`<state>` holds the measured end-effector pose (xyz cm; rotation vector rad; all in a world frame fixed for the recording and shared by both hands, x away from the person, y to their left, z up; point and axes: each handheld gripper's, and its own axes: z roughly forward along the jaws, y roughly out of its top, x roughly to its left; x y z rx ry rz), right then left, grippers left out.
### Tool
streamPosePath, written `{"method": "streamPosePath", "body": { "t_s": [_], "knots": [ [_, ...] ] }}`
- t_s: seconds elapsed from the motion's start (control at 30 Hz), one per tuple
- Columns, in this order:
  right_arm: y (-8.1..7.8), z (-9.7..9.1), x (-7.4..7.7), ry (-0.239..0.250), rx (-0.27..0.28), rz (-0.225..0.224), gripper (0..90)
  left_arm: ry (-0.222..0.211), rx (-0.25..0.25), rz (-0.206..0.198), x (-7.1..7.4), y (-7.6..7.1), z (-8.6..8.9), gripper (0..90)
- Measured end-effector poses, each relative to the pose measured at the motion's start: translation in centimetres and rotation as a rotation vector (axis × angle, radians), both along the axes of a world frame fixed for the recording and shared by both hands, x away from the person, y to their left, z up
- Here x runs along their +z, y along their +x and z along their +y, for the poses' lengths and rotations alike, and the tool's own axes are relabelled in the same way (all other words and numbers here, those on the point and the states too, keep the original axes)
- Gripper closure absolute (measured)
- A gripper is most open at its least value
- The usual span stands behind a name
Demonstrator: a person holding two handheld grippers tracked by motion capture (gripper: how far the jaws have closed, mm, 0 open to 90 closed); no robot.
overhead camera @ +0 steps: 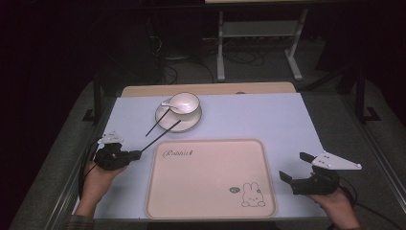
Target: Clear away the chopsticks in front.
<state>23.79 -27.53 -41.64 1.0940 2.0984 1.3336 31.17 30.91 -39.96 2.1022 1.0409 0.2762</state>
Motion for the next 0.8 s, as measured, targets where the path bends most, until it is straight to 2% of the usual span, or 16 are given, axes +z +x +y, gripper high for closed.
{"method": "streamPosePath", "body": {
  "t_s": [0.17,0.23,0.53,0.8],
  "knots": [
    [0.0,0.0,0.0,0.002,0.0,0.001,0.0,-0.03,-0.047,0.011,-0.1,0.0,-1.4,85.5],
    [0.0,0.0,0.0,0.003,0.001,0.003,0.0,-0.041,-0.089,0.018,-0.3,-0.2,-2.9,85.5],
    [0.0,0.0,-0.1,0.003,0.001,0.005,0.0,-0.02,-0.174,0.043,-1.2,-0.5,-5.8,85.5],
    [0.1,0.1,-0.1,0.005,0.001,0.007,0.0,0.033,-0.233,0.078,-2.7,-0.5,-7.4,85.4]
  ]
}}
